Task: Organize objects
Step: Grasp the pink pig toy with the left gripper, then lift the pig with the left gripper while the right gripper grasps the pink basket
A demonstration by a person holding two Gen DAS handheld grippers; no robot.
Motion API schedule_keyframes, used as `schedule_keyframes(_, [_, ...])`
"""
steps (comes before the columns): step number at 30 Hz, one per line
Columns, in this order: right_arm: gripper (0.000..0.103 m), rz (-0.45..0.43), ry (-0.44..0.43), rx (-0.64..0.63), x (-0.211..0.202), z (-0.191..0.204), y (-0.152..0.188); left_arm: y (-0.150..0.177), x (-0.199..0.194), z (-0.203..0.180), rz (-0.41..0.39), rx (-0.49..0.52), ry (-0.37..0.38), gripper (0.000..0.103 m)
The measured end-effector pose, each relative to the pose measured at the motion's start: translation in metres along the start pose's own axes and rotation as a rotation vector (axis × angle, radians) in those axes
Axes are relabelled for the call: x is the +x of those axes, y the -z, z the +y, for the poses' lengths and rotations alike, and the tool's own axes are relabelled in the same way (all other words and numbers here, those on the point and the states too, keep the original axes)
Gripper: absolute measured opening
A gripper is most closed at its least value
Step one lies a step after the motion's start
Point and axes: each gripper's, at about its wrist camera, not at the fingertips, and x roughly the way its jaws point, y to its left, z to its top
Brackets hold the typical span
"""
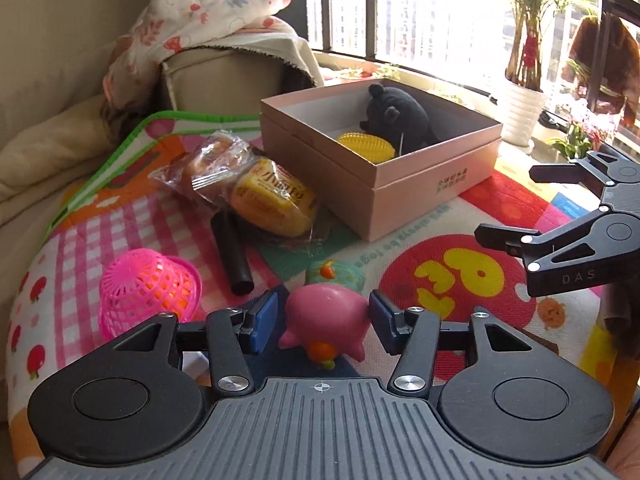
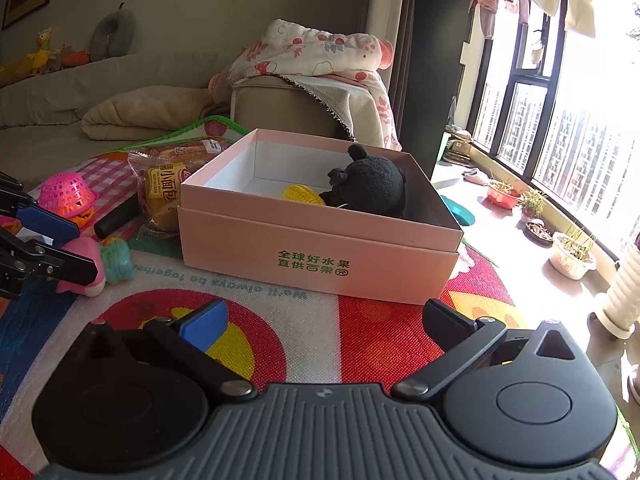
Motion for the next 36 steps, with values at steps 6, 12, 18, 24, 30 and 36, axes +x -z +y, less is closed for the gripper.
schedule_keyframes(6, [0.103,0.013,-0.006,0.003,0.002,-0.001,-0.001,0.0,0.025,-0.009,0.021,-0.032,-0.047,0.056])
schedule_keyframes(12, [0.103,0.061,-0.06,0.005,-0.001,0.011,-0.011,0.028,-0.015,0.014,-0.058,-0.261,0.004,0.053])
schedule_keyframes(18, [0.103,0.025,-0.24,-0.085,-0.005,0.077,-0.054,0.075,-0.083,0.065,-0.177,-0.466,-0.135,0.052])
schedule_keyframes(24, [0.103,0.069,-0.391,-0.083,0.031,0.175,-0.095,0.101,-0.122,0.112,-0.253,-0.584,-0.275,0.052])
schedule_keyframes(30, [0.095,0.148,-0.328,-0.088,0.08,0.234,-0.103,0.12,-0.134,0.126,-0.269,-0.631,-0.298,0.052])
schedule_keyframes(36, [0.083,0.111,-0.347,-0.13,0.066,0.214,-0.105,0.13,-0.138,0.136,-0.277,-0.66,-0.305,0.052])
